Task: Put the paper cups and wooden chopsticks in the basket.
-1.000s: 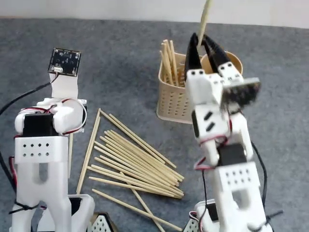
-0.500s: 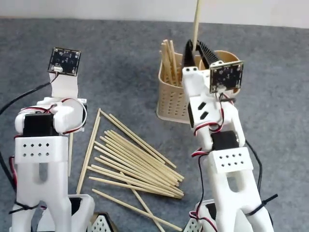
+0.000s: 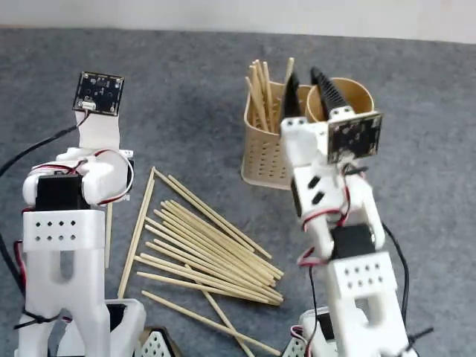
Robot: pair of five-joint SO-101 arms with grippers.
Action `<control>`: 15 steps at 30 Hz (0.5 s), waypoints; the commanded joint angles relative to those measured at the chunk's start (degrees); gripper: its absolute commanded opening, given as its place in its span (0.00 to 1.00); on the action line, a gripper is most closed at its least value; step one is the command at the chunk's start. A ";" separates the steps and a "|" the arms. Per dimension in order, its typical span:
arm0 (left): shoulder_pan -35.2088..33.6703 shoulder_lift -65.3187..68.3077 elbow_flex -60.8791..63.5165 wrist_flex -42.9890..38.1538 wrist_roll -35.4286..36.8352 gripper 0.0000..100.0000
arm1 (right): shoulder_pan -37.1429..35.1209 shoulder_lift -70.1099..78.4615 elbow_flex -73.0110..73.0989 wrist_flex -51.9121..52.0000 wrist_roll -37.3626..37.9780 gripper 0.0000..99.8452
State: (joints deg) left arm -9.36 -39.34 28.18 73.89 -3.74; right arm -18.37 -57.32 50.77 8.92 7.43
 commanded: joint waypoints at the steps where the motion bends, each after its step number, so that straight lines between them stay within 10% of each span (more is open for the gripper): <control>1: 1.27 -1.89 -0.92 -1.58 0.44 0.00 | -3.82 -8.31 -0.75 6.73 0.62 0.11; 15: 1.36 -1.89 -7.16 -1.32 0.53 0.00 | -12.88 -23.69 18.86 15.78 0.62 0.11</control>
State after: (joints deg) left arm -9.36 -39.34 25.80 73.36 -3.74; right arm -28.92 -77.45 66.86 24.57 7.43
